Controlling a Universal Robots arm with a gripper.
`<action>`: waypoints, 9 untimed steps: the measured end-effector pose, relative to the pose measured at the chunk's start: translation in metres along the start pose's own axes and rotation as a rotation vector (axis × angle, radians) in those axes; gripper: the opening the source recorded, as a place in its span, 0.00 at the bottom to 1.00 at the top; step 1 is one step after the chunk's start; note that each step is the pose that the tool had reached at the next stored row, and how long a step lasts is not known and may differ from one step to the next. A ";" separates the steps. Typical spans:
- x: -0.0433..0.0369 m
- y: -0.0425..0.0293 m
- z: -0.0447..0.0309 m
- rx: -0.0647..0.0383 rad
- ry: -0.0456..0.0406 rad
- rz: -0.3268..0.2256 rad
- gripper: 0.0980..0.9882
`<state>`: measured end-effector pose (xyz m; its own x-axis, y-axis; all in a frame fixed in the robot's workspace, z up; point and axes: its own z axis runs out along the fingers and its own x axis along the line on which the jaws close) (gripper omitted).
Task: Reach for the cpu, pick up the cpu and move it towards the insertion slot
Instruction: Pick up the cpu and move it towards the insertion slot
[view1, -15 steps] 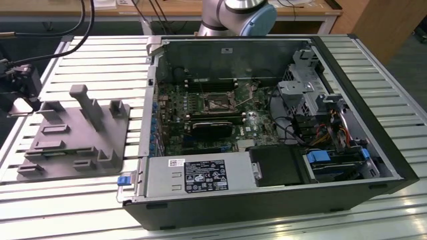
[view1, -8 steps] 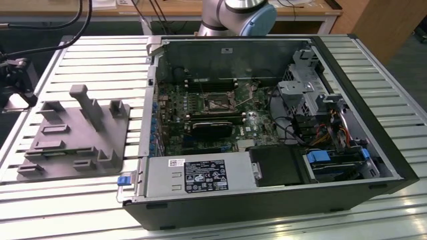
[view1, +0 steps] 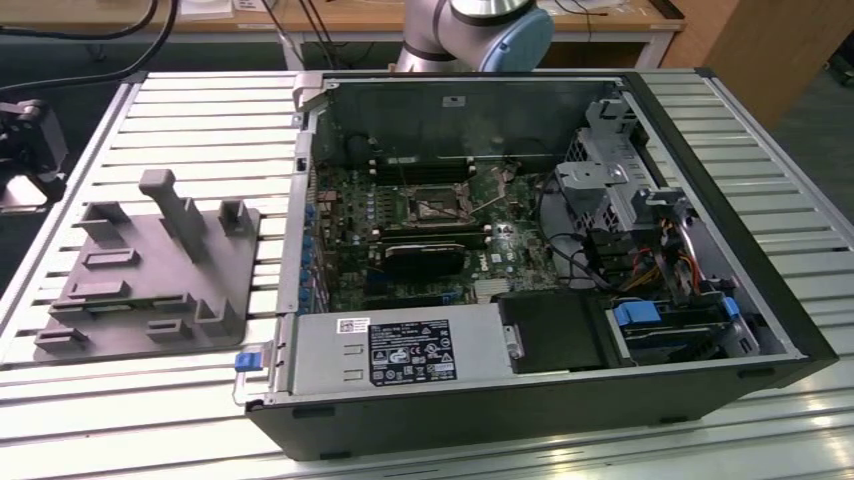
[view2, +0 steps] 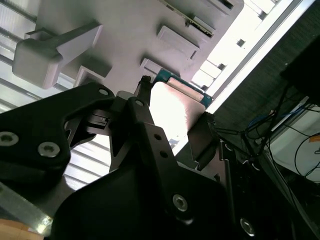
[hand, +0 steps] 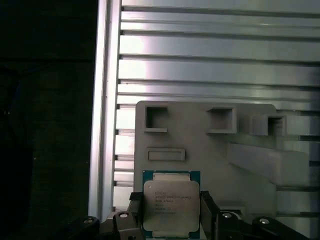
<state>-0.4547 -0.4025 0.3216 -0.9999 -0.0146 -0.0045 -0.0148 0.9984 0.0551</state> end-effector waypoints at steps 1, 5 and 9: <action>0.0000 0.0001 -0.0019 0.000 -0.0001 0.000 0.50; -0.0001 0.0006 -0.0101 0.000 0.0000 0.000 0.50; -0.0001 0.0010 -0.0181 0.000 0.0000 0.000 0.50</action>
<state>-0.4546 -0.4025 0.3397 -0.9999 -0.0146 -0.0045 -0.0149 0.9984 0.0551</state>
